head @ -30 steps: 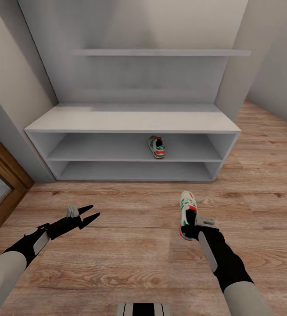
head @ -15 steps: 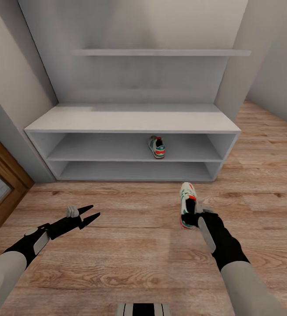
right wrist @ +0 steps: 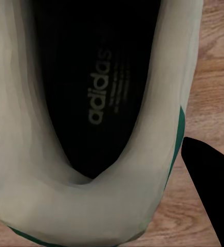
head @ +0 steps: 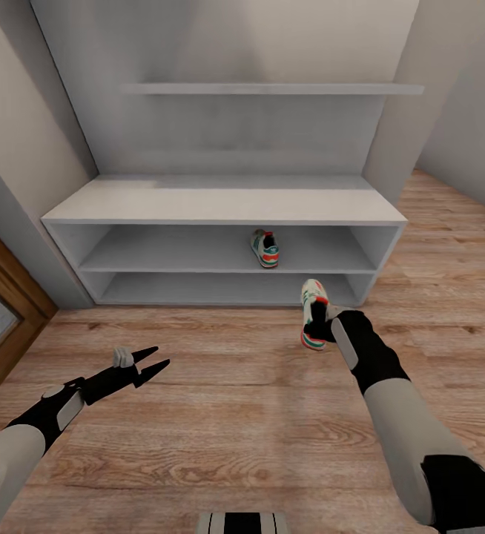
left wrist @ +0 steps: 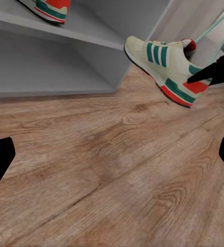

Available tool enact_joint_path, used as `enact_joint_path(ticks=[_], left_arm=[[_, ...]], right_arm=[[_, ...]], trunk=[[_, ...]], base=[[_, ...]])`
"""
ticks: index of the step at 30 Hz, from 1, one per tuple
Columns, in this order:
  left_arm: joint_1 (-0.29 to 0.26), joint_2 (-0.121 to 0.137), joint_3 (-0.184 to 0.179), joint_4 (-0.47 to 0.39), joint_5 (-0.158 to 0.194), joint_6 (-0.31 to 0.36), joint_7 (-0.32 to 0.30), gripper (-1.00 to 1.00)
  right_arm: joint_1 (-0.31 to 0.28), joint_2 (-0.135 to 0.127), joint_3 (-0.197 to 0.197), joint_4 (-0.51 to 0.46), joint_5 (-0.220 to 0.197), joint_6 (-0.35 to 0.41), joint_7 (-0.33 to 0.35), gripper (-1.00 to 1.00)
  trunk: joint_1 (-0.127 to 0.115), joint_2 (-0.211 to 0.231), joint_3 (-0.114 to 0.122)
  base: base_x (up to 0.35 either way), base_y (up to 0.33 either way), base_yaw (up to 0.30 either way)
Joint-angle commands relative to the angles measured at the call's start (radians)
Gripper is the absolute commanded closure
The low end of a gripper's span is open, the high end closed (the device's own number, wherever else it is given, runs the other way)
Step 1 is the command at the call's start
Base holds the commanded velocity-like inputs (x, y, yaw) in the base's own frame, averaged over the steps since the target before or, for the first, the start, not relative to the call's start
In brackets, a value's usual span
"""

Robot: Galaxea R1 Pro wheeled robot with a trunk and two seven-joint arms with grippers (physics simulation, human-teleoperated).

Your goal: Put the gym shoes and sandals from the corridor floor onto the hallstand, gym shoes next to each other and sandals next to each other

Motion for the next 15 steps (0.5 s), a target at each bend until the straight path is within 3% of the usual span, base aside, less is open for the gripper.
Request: enact_joint_path(ticks=[1,7,15], left_arm=[[-0.001,0.001,-0.007,0.001,0.007,-0.006,-0.001,-1.00],[-0.001,0.001,-0.007,0.000,0.007,-0.006,-0.001,-1.00],[-0.001,0.001,-0.006,-0.001,0.007,-0.006,-0.001,-1.00]], right_arm=[[-0.005,0.001,-0.002,-0.001,-0.003,0.013,-0.009,1.00],[-0.010,0.005,0.002,0.000,0.050,0.023,-0.006,1.00],[-0.011,0.006,0.007,0.000,0.066,0.024,-0.004,1.00]], trunk=[[0.000,0.000,-0.001],[0.000,0.000,-0.001],[0.000,0.000,-0.001]], base=[[0.000,0.000,0.000],[0.000,0.000,0.000],[0.000,0.000,0.000]])
